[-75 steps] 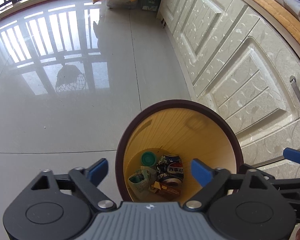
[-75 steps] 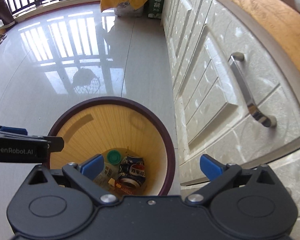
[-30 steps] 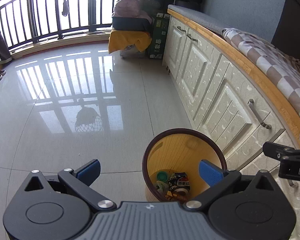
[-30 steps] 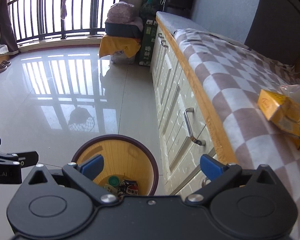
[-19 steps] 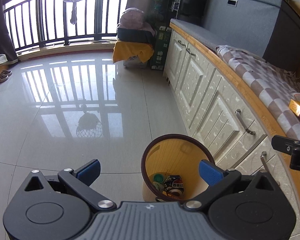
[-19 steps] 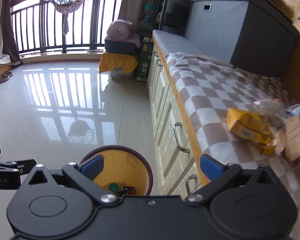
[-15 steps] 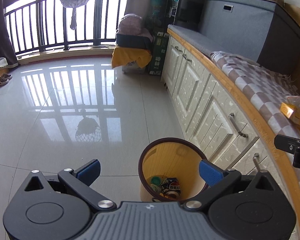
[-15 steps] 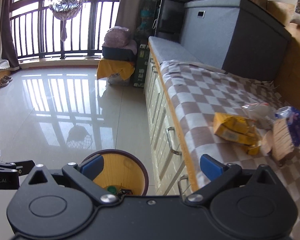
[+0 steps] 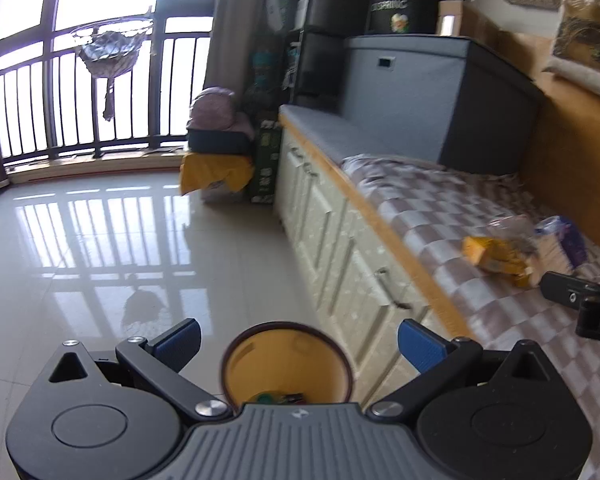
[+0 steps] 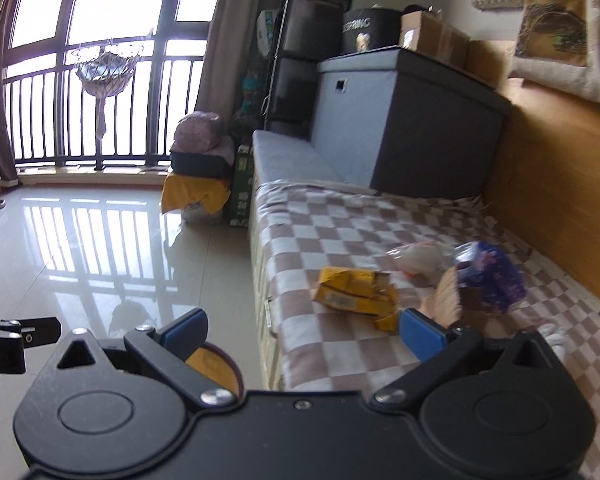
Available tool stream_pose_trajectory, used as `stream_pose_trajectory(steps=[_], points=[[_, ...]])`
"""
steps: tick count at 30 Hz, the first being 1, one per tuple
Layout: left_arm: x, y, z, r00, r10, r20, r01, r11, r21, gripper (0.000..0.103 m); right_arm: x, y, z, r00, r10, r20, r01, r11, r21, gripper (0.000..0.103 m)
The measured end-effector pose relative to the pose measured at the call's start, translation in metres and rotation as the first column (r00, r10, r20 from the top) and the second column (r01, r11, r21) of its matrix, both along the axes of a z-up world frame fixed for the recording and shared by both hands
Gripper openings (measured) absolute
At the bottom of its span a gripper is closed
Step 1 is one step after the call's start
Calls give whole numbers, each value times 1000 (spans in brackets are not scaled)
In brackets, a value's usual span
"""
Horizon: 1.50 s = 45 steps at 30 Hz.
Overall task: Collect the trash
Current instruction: 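Move both open tools away from the wastebasket back toward the bench, then grasp the white plastic bag with the right tool while the left tool grasps the yellow box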
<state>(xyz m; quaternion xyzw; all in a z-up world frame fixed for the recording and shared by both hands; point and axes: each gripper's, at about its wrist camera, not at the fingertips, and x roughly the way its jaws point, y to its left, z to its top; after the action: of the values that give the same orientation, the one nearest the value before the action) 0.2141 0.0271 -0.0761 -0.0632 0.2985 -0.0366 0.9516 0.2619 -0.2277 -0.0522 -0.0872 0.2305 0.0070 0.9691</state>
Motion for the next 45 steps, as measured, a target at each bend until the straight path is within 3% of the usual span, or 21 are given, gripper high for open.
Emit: stream_pose_trajectory(steps=[13, 21, 27, 32, 37, 39, 41, 45], points=[[8, -111, 9, 977, -189, 102, 190, 982, -5, 103, -28, -121, -1, 974, -208, 85, 208, 978, 5, 103], [20, -169, -1, 949, -293, 115, 295, 956, 5, 103, -23, -194, -29, 930, -360, 71, 359, 933, 31, 103], [40, -193, -13, 931, -347, 115, 347, 938, 21, 103, -9, -240, -44, 878, -476, 50, 467, 875, 128, 103], [70, -200, -20, 933, -339, 122, 340, 940, 11, 103, 15, -261, -48, 871, -491, 26, 473, 851, 228, 103], [108, -203, -28, 944, -319, 83, 319, 948, 13, 103, 36, -267, -54, 865, -500, 29, 469, 829, 306, 103], [120, -205, -32, 943, -325, 72, 324, 946, 18, 103, 43, -268, -60, 885, -465, 22, 435, 844, 315, 91], [132, -208, -36, 939, -336, 68, 335, 942, 29, 103, 49, -272, -68, 897, -442, -1, 417, 846, 331, 86], [152, -215, -46, 941, -335, 49, 335, 942, 14, 103, 49, -278, -79, 898, -440, -12, 411, 829, 379, 85]])
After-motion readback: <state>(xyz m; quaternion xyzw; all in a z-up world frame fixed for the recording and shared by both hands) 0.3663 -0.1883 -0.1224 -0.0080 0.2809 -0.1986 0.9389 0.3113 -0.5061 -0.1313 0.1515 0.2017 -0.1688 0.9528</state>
